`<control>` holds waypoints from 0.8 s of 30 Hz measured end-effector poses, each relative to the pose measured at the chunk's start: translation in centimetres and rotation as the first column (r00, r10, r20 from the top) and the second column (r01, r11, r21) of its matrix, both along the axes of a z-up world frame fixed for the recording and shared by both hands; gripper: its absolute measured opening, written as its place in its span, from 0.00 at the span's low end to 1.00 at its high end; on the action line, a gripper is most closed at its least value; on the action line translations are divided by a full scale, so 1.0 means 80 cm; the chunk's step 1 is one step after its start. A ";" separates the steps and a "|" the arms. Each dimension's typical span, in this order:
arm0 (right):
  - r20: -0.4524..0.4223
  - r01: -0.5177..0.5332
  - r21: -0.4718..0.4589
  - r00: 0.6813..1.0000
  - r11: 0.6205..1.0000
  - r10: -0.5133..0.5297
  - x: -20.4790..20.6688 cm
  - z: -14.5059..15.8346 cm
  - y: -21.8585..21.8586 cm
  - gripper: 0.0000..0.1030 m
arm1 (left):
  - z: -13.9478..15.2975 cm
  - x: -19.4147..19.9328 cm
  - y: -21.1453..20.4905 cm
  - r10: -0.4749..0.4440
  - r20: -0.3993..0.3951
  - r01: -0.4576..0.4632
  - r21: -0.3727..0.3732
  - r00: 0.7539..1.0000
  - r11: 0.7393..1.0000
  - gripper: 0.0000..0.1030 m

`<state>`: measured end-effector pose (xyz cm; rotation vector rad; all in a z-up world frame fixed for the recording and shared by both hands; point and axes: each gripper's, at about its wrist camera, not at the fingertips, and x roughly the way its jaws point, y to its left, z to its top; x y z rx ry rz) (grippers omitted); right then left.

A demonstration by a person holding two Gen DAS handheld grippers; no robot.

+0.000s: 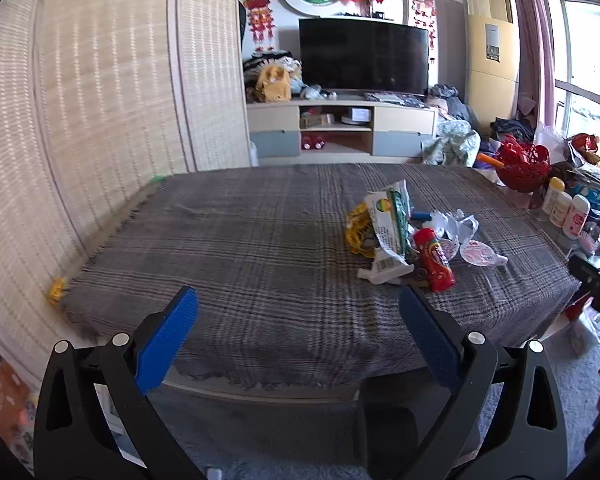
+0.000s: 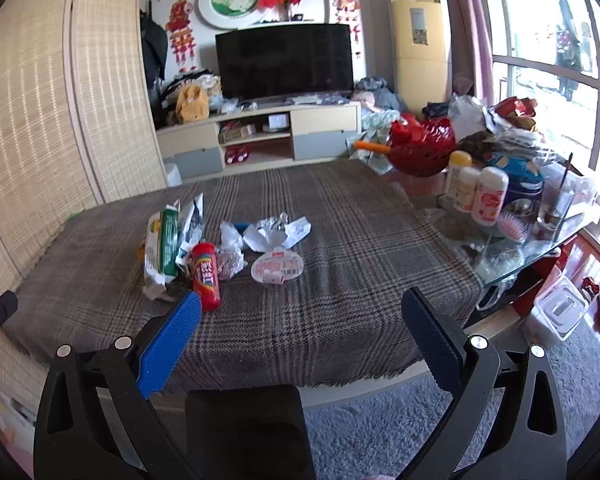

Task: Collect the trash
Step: 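Reach the left tool to the green-white carton while the right tool reaches the clear plastic cup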

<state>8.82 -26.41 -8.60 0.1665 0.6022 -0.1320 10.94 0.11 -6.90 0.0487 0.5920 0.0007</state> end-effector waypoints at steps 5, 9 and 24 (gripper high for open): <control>-0.042 -0.017 0.035 0.999 0.999 0.018 0.028 -0.027 -0.009 0.97 | -0.016 0.032 -0.010 0.012 -0.034 -0.012 0.008 0.999 1.000 0.92; -0.079 -0.031 0.046 0.996 0.998 0.035 0.049 -0.050 -0.011 0.97 | -0.030 0.055 -0.017 -0.004 -0.053 0.004 0.001 0.999 1.000 0.92; -0.110 -0.072 0.022 0.991 0.997 0.074 0.160 -0.063 -0.004 0.83 | -0.046 0.166 -0.064 -0.132 -0.110 0.128 -0.043 0.985 0.991 0.66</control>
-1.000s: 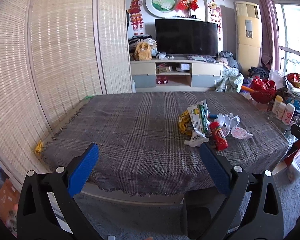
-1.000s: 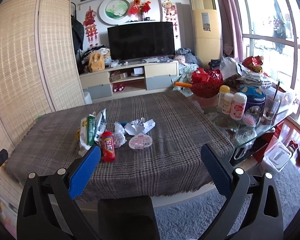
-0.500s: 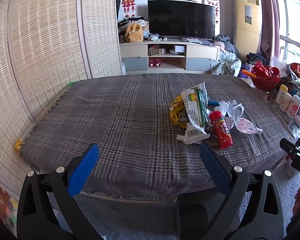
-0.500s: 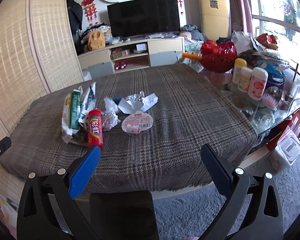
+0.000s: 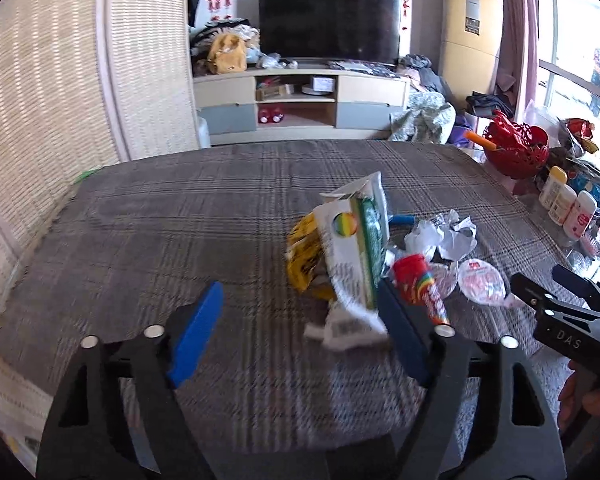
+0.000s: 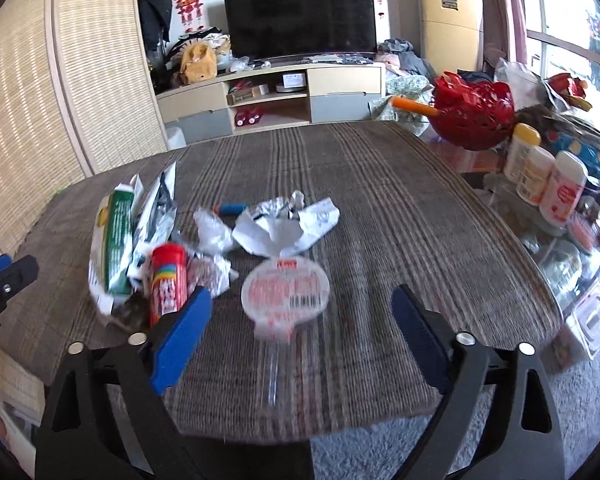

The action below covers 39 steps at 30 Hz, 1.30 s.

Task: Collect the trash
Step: 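Reach the left tool to the green-white carton while the right tool reaches the clear plastic cup, then close the left tool on the carton while the right tool grasps the clear plastic cup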

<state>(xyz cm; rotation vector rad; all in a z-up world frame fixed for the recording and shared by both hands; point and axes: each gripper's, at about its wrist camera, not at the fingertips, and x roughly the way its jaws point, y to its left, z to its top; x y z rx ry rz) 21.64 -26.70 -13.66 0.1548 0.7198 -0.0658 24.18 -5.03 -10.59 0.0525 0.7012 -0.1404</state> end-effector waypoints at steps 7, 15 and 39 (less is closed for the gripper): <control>-0.033 0.005 0.021 0.999 1.000 -0.004 0.034 -0.019 -0.005 0.74 | -0.018 0.049 -0.029 -0.060 -0.061 0.060 -0.011 0.996 0.998 0.56; -0.064 0.011 0.020 0.998 1.000 -0.010 0.048 -0.038 -0.006 0.74 | -0.035 0.078 -0.049 -0.078 -0.098 0.077 -0.012 0.992 0.997 0.56; -0.118 -0.082 0.036 0.989 0.996 0.086 0.058 -0.067 0.027 0.35 | -0.054 0.079 -0.042 -0.106 -0.109 0.106 -0.001 0.988 0.994 0.37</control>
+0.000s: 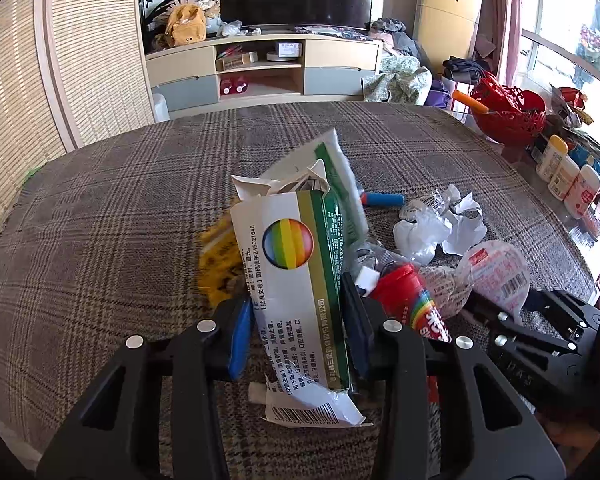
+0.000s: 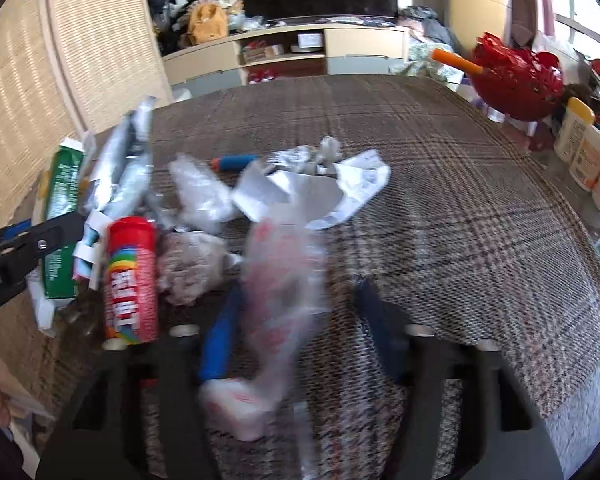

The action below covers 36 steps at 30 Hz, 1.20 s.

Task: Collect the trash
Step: 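Close the left tool on the carton while the right tool grasps the clear plastic cup, then carry both held items over the black bin and open both tools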

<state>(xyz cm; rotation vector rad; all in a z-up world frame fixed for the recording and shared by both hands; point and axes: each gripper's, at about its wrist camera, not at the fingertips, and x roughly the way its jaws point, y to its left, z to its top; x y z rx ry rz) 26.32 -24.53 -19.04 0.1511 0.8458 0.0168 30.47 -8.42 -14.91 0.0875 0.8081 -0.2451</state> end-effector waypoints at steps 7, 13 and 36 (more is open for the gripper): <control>0.054 -0.001 -0.016 0.999 1.000 0.002 -0.019 0.025 0.001 0.15 | 0.025 -0.016 0.017 0.011 0.039 -0.010 -0.029 0.999 1.000 0.36; 0.116 0.025 -0.021 0.993 0.999 -0.022 -0.048 0.068 -0.008 0.15 | 0.071 -0.045 0.029 0.025 0.106 -0.020 -0.046 0.994 0.999 0.36; 0.053 -0.087 -0.015 0.995 0.996 0.088 -0.232 0.074 0.019 0.15 | 0.053 -0.263 0.041 0.006 0.033 -0.002 -0.119 0.999 0.993 0.37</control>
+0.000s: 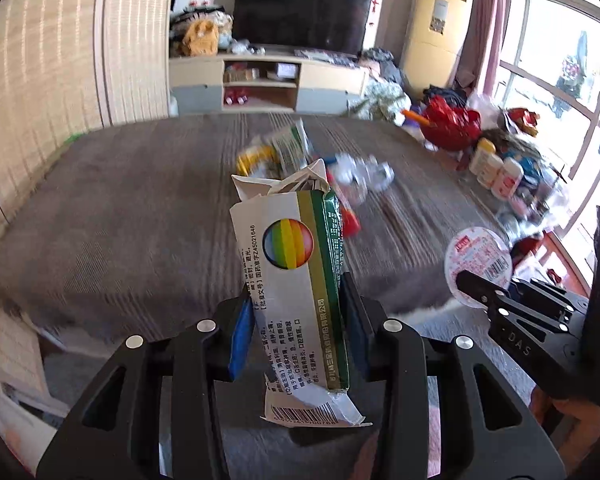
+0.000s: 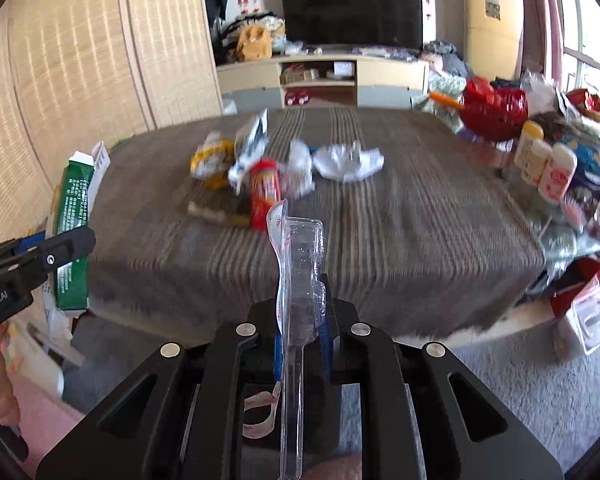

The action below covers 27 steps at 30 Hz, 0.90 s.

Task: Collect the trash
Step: 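Carry both held items over the black bin and open both tools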

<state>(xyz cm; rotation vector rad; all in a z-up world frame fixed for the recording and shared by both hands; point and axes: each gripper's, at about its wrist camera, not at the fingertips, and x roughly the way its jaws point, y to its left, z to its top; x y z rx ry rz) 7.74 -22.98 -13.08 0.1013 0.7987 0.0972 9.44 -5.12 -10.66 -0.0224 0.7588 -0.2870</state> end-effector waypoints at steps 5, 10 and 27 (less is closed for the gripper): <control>-0.068 -0.001 0.023 0.998 1.000 0.002 -0.012 -0.034 -0.002 0.16 | -0.053 -0.017 -0.020 -0.043 -0.088 0.043 -0.008 0.995 0.999 0.37; -0.142 -0.008 0.074 0.990 0.997 0.018 -0.009 -0.070 -0.001 0.16 | -0.101 -0.021 -0.034 -0.075 -0.170 0.073 -0.017 0.983 0.997 0.37; -0.281 -0.009 0.101 0.959 0.995 0.038 0.033 -0.142 0.011 0.17 | -0.202 0.006 -0.062 -0.117 -0.340 0.116 -0.023 0.933 0.993 0.38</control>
